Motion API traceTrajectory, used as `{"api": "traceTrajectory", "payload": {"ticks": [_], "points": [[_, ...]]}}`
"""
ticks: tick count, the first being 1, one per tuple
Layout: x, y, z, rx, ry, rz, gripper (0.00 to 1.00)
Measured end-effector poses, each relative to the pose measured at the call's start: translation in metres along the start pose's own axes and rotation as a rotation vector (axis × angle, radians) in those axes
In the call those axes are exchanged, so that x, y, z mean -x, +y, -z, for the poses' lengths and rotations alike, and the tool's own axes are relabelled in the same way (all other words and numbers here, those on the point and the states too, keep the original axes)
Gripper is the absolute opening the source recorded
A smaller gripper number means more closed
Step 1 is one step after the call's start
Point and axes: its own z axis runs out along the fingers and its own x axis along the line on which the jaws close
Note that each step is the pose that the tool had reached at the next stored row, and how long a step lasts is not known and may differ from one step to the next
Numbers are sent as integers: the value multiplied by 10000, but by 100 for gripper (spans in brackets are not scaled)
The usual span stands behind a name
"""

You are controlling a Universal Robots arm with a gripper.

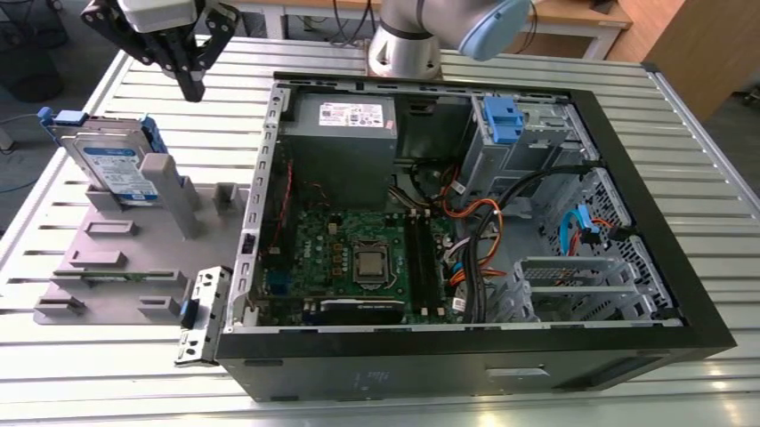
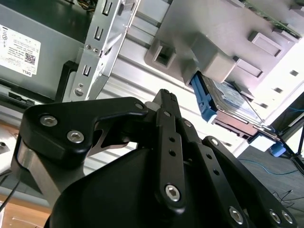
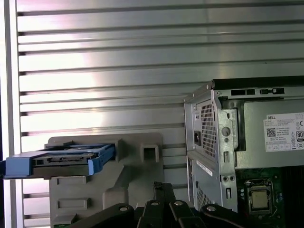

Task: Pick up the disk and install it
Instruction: 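Reach for the disk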

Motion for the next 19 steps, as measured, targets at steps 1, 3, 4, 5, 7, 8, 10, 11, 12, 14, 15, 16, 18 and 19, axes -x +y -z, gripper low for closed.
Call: {"api": "traceTrajectory", "payload": {"ticks": [1, 3, 4, 5, 7, 8, 10, 11, 12, 14, 15, 16, 18, 19], "points": [[-18, -1, -3, -1, 1, 0, 11], [-49, -4, -7, 0, 0, -1, 11], [-56, -4, -8, 0, 0, -1, 11], [-57, -4, -9, 0, 1, 0, 11], [-57, -4, -9, -1, 1, 1, 11], [-58, -5, -8, -1, 1, 0, 11], [-59, -5, -8, -1, 1, 0, 11], [-59, -5, -9, 0, 1, 0, 11], [-59, -5, -8, -1, 1, 0, 11], [-59, -5, -9, -1, 1, 0, 11], [-60, -5, -9, 0, 1, 0, 11], [-64, -5, -9, 0, 0, -1, 11], [-78, -6, -9, 0, 0, -1, 11], [-89, -7, -9, -1, 1, 0, 11]]}}
